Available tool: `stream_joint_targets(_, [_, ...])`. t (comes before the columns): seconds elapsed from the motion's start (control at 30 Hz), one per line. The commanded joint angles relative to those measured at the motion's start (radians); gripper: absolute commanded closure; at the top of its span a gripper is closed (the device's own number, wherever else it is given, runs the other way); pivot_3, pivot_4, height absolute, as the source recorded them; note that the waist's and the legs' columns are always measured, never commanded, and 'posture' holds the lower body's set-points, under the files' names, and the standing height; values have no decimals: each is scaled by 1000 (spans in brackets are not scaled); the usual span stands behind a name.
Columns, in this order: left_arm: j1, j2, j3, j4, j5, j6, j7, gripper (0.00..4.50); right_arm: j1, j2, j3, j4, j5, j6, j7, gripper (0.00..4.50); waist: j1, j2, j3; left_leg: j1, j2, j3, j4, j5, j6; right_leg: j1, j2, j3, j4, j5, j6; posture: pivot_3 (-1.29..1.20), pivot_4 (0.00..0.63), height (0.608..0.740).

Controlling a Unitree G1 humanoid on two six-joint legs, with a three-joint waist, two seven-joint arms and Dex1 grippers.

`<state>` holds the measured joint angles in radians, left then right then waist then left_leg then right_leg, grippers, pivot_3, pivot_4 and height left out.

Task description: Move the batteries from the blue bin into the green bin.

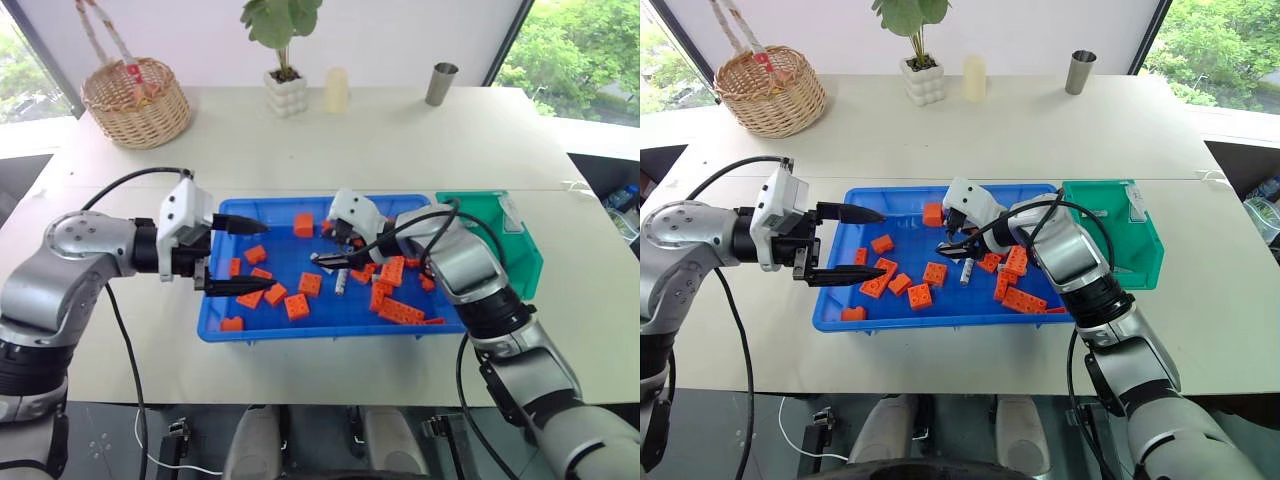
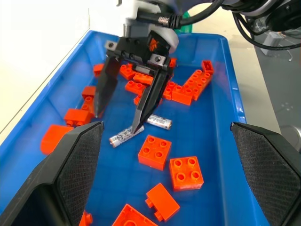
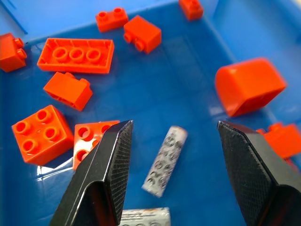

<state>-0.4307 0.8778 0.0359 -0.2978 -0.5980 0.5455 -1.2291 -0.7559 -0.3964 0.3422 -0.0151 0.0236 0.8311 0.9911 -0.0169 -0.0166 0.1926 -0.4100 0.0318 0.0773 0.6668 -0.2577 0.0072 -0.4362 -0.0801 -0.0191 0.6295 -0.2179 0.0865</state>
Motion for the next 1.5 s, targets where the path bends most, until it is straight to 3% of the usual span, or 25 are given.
stream_joint_targets(0.03, [-20, -7, -1, -7, 4, -25, -5, 0, -6, -18, 15, -10, 9, -17, -3, 1583, 0, 0, 0, 0, 0, 0, 0, 0, 0, 0, 0, 0, 0, 0, 0, 0, 150, 736])
stream_joint_targets(0.3, [-37, -16, -3, 5, 4, -29, 4, 0, 10, -12, 74, 113, -20, -128, -31, 1583, 0, 0, 0, 0, 0, 0, 0, 0, 0, 0, 0, 0, 0, 0, 0, 0, 150, 736])
stream_joint_targets(0.5, [-39, -21, 0, 6, 1, -31, 13, 0, 14, -22, 56, 75, 28, -101, 6, 4420, 0, 0, 0, 0, 0, 0, 0, 0, 0, 0, 0, 0, 0, 0, 0, 0, 150, 736])
stream_joint_targets(0.67, [-41, -26, -4, 19, 3, -36, 9, 0, -14, -27, -37, -41, 132, 53, 9, 4409, 2, 0, 0, 0, 0, 0, 0, 0, 0, 0, 0, 0, 0, 0, 0, 0, 150, 736])
stream_joint_targets(0.83, [-35, -41, -19, 27, 9, -46, 4, 0, -126, -59, -316, -61, 265, 304, -87, 4409, 5, 0, 0, 0, 0, 0, 0, 0, 0, 0, 0, 0, 0, 0, 0, 0, 150, 736])
stream_joint_targets(0.97, [-37, -54, -29, 26, 7, -47, 2, 0, -91, -265, -442, -87, 282, 322, -89, 4409, 24, 0, 0, -2, 0, -1, 0, 0, 1, 0, -1, -1, -3, -1, -1, 0, 150, 736])
stream_joint_targets(1.1, [-78, -70, -53, 52, 23, -60, -12, 0, 41, -511, -523, -59, 270, 258, -54, 4409, 30, 0, 0, -4, 0, -1, -1, -1, 2, 0, -1, -1, -9, -2, -3, 0, 150, 736])
stream_joint_targets(1.27, [-120, -76, -74, 103, 62, -100, -37, 0, 205, -632, -577, -61, 288, 193, -34, 4409, 7, 0, 0, -5, 0, 1, -1, -1, 2, -1, 0, 0, -11, 0, 0, 0, 150, 736])
stream_joint_targets(1.37, [-135, -82, -100, 130, 92, -131, -60, 0, 275, -629, -596, -49, 280, 150, -68, 4409, -2, 0, 0, -2, 0, 1, -1, -1, 2, 1, 1, 0, -10, 0, 0, 0, 150, 736])
stream_joint_targets(1.5, [-158, -107, -106, 161, 102, -144, -64, 0, 281, -626, -551, -40, 266, 84, -93, 2533, -2, 0, 0, -1, 0, 3, -1, -1, 2, 1, 1, 3, -9, 0, 0, 0, 150, 736])
